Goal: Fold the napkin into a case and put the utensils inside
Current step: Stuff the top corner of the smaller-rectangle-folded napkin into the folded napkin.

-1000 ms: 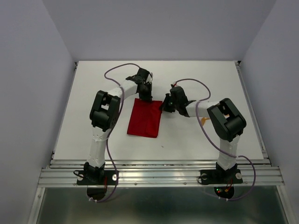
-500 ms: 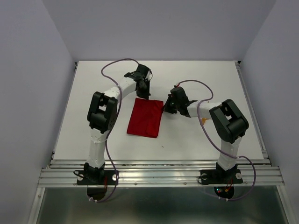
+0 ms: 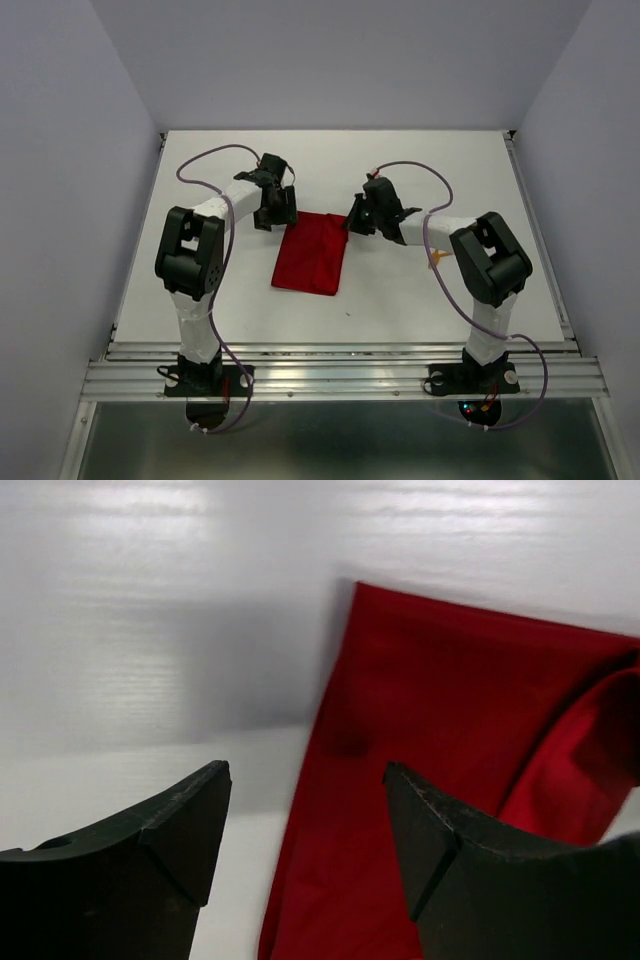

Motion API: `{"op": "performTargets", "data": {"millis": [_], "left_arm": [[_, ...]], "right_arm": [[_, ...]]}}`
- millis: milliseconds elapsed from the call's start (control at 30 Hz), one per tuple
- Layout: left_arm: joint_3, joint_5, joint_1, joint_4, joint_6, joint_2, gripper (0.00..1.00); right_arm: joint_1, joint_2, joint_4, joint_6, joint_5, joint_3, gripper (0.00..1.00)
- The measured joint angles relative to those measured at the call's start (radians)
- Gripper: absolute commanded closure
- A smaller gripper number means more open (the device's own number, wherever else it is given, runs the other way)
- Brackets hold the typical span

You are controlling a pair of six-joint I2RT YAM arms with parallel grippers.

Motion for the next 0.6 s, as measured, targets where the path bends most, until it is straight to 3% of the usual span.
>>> {"op": "performTargets", "data": {"millis": [233, 600], "left_arm": [[-0.086, 0.000, 0.018, 0.017, -0.028, 0.000, 0.33], [-0.064, 0.016, 0.021, 0.050, -0.036, 0.027, 0.40]], "right_arm": [[0.000, 0.030, -0.007, -0.038, -0.019, 0.092, 0.98], [0.000, 0.187, -0.018, -0.058, -0.052, 0.214, 0.98]]}}
